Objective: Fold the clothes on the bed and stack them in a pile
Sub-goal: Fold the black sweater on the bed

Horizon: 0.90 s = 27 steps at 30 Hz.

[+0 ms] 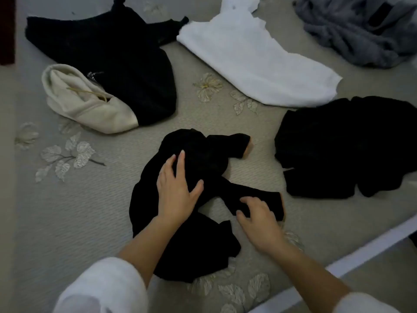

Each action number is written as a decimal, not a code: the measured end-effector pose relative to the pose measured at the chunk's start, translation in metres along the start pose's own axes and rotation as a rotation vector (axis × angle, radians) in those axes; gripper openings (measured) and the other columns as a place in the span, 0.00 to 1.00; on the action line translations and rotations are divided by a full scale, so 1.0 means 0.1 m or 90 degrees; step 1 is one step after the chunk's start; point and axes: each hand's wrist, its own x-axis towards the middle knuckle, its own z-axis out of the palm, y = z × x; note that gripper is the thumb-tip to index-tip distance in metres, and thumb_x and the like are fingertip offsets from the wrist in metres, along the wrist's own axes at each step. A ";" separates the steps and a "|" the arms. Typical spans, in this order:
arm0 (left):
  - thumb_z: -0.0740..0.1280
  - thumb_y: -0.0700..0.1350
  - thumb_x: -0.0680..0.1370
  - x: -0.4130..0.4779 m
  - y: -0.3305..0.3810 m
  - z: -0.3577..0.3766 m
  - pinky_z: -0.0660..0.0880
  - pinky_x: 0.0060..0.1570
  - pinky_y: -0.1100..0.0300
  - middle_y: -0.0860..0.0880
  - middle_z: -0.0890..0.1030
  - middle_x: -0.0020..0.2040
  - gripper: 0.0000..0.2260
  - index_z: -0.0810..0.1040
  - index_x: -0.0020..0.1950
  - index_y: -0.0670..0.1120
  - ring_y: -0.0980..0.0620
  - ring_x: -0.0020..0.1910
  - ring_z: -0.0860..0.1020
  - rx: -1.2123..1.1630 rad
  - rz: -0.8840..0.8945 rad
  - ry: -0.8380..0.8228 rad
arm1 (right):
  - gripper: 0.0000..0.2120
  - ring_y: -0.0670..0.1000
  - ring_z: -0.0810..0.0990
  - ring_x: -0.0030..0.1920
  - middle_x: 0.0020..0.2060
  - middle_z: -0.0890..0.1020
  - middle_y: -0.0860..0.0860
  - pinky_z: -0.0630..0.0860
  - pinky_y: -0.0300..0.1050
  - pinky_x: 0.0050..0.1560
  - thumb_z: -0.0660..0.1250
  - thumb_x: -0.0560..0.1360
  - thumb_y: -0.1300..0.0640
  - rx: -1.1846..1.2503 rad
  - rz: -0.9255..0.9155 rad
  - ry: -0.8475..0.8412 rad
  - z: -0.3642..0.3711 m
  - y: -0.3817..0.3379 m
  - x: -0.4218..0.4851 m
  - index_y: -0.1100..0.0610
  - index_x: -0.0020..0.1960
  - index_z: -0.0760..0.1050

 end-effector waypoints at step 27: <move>0.63 0.42 0.77 -1.16 0.11 -0.28 0.72 0.45 0.60 0.52 0.75 0.50 0.20 0.65 0.68 0.53 0.53 0.51 0.75 0.063 0.159 -0.396 | 0.08 0.54 0.77 0.38 0.40 0.78 0.58 0.72 0.45 0.34 0.58 0.76 0.64 0.680 0.576 0.115 -0.41 0.24 -0.29 0.63 0.43 0.74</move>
